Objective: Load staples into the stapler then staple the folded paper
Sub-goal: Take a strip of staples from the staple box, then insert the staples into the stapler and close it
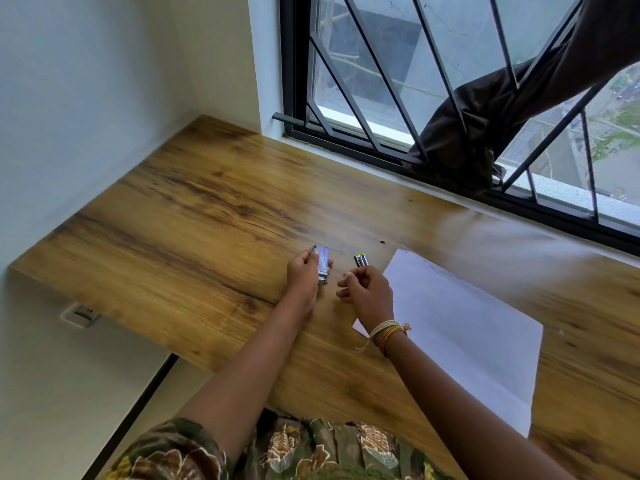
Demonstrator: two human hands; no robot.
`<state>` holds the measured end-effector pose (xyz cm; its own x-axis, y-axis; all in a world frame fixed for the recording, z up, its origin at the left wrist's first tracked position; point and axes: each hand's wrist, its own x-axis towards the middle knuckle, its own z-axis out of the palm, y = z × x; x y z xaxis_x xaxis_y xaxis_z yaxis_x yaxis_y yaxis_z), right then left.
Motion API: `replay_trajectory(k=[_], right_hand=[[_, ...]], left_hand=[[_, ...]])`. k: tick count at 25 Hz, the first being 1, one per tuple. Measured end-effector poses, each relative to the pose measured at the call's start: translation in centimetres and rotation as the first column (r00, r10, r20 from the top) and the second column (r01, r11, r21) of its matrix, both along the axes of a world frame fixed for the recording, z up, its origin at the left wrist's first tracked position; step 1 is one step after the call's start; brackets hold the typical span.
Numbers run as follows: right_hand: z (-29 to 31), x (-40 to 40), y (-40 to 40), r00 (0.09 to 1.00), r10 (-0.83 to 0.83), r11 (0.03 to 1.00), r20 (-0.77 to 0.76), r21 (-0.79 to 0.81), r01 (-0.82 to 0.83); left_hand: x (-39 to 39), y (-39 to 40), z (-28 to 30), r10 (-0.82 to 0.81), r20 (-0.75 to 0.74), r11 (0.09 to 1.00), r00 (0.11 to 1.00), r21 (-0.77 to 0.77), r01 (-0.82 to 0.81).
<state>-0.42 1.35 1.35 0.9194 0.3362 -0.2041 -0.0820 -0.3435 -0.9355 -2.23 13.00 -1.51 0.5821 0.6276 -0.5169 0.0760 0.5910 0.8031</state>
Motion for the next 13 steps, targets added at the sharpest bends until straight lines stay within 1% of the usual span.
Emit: replay_trajectory(k=[2,3,5,9,13], right_hand=[[0.7,0.3,-0.2,1.000,-0.013,0.999,0.024,0.030,0.013],[1.0,0.6,-0.3,0.999,-0.027,0.999,0.034,0.042,0.026],[1.7,1.5,-0.7,0.997,-0.052,0.996,0.049,0.075,0.049],[2.7,4.0,-1.7,0.990,-0.133,0.984,0.049,0.124,0.126],[2.4,5.7,-2.8,0.990,-0.131,0.976,-0.053,0.166,0.139]], left_hand=[[0.4,0.4,0.5,0.047,-0.173,0.972,0.984,0.235,-0.006],[0.7,0.6,0.8,0.073,-0.243,0.946,0.967,0.324,0.010],[1.2,0.9,1.4,0.085,-0.346,0.896,0.935,0.438,0.080],[2.0,1.7,1.8,0.036,-0.481,0.827,0.876,0.506,0.244],[1.8,2.5,1.7,0.053,-0.565,0.753,0.824,0.564,0.339]])
